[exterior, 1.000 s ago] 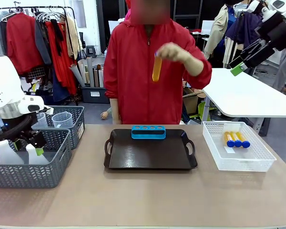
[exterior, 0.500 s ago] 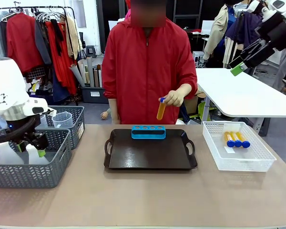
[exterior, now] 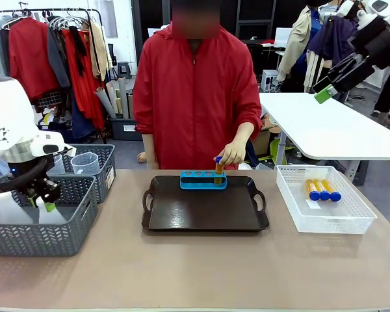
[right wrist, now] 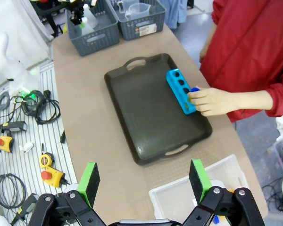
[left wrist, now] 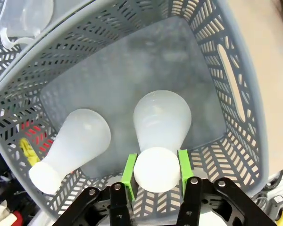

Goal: Prepare the laboratory tools.
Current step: Pick up one Small flask and place it on the Handle tray.

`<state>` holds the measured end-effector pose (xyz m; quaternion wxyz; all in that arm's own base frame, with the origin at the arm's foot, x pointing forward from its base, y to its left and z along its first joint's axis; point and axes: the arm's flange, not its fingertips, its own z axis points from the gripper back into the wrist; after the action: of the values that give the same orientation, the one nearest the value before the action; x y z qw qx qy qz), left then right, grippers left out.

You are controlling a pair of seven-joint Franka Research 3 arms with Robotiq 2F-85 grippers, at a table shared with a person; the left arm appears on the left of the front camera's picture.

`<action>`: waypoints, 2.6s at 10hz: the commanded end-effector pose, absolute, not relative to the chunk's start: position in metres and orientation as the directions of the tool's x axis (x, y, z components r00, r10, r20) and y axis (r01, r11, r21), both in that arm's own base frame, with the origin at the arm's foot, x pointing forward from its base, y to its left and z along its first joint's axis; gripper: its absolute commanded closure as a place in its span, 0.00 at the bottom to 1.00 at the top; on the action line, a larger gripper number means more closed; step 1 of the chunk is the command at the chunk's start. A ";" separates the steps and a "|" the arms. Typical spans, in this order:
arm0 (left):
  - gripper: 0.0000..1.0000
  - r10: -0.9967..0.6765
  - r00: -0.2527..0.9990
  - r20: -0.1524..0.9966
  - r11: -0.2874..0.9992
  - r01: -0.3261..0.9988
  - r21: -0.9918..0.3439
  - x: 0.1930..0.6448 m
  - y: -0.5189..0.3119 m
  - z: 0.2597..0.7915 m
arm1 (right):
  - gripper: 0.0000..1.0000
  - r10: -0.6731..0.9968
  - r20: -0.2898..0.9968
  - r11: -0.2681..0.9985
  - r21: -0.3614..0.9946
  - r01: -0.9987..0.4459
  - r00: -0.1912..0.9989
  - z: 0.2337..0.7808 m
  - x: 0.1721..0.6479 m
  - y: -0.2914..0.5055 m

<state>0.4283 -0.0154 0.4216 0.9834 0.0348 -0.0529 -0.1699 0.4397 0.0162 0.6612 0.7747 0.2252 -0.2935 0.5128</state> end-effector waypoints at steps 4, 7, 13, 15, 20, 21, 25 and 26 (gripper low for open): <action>1.00 -0.323 0.938 0.125 0.944 0.310 0.112 0.426 -0.011 0.439 | 0.00 0.665 0.687 0.363 0.045 -0.931 0.293 0.662 0.438 0.017; 1.00 -0.395 0.903 0.167 0.918 0.381 0.111 0.420 -0.005 0.516 | 0.00 0.665 0.687 0.363 0.045 -0.931 0.293 0.662 0.438 0.017; 1.00 -0.559 0.771 0.304 0.828 0.537 0.161 0.436 -0.009 0.715 | 0.00 0.665 0.687 0.363 0.045 -0.931 0.293 0.662 0.438 0.017; 1.00 -0.622 0.708 0.336 0.780 0.599 0.183 0.438 -0.012 0.755 | 0.00 0.665 0.687 0.363 0.045 -0.931 0.293 0.662 0.438 0.017; 1.00 -0.626 0.686 0.371 0.775 0.601 0.195 0.435 -0.022 0.772 | 0.00 0.665 0.687 0.363 0.045 -0.931 0.293 0.662 0.438 0.017; 1.00 -0.626 0.686 0.371 0.775 0.601 0.195 0.435 -0.022 0.772 | 0.00 0.665 0.687 0.363 0.045 -0.931 0.293 0.662 0.438 0.017; 1.00 -0.636 0.675 0.375 0.764 0.618 0.184 0.439 -0.022 0.774 | 0.00 0.665 0.687 0.363 0.045 -0.931 0.293 0.662 0.438 0.017; 1.00 -0.670 0.641 0.375 0.731 0.657 0.184 0.440 -0.040 0.790 | 0.00 0.665 0.687 0.363 0.045 -0.931 0.293 0.662 0.438 0.017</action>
<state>0.4395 -0.0287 0.7771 0.9119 0.0204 -0.2136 -0.3499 0.4396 0.0161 0.6613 0.7748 0.2252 -0.2934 0.5128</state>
